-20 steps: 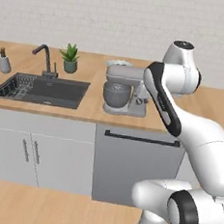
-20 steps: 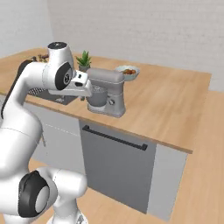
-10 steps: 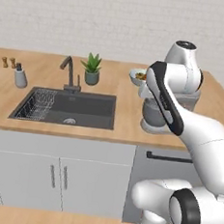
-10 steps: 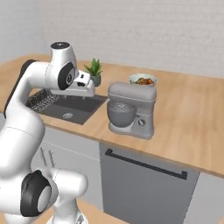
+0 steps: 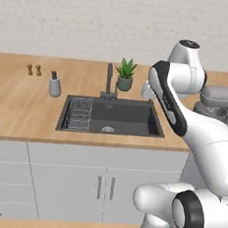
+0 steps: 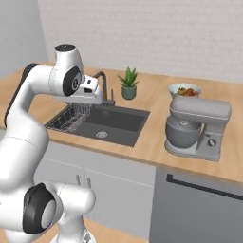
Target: Navigate to the sink.
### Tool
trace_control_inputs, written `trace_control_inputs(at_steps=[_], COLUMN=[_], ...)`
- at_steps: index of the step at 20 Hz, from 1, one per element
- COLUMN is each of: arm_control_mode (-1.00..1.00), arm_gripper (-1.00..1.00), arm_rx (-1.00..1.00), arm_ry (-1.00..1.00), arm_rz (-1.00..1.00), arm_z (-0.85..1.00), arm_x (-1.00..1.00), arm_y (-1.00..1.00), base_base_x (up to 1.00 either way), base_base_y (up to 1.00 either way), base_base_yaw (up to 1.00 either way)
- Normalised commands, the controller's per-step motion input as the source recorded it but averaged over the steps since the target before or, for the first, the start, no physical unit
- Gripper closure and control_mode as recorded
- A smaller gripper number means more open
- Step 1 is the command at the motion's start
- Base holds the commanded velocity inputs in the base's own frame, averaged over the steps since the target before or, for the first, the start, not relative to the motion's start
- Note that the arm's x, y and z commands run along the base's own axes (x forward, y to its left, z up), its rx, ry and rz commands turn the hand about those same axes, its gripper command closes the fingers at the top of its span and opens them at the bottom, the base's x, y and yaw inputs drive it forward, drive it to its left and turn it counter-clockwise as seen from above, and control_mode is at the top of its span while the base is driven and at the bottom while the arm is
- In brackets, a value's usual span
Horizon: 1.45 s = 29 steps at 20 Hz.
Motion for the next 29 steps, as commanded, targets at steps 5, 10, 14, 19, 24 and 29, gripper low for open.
trace_control_inputs(at_steps=[5,10,14,19,24,29], arm_control_mode=[1.0,1.0,1.0,1.0,1.0,1.0], arm_gripper=[-1.0,-1.0,-1.0,-1.0,-1.0,-1.0], arm_rx=[0.0,0.0,0.0,0.0,0.0,0.0], arm_ry=[0.0,0.0,0.0,0.0,0.0,0.0], arm_rz=[0.0,0.0,0.0,0.0,0.0,0.0], arm_z=[0.0,0.0,0.0,0.0,0.0,0.0], arm_x=[0.0,0.0,0.0,0.0,0.0,0.0], arm_y=[0.0,0.0,0.0,0.0,0.0,0.0], base_base_x=[0.0,0.54,0.85,0.36,0.26,0.49], base_base_y=[0.46,-0.12,-0.2,-0.07,0.07,0.31], base_base_yaw=[-0.12,-0.09,-0.12,-0.09,-0.05,-0.1])
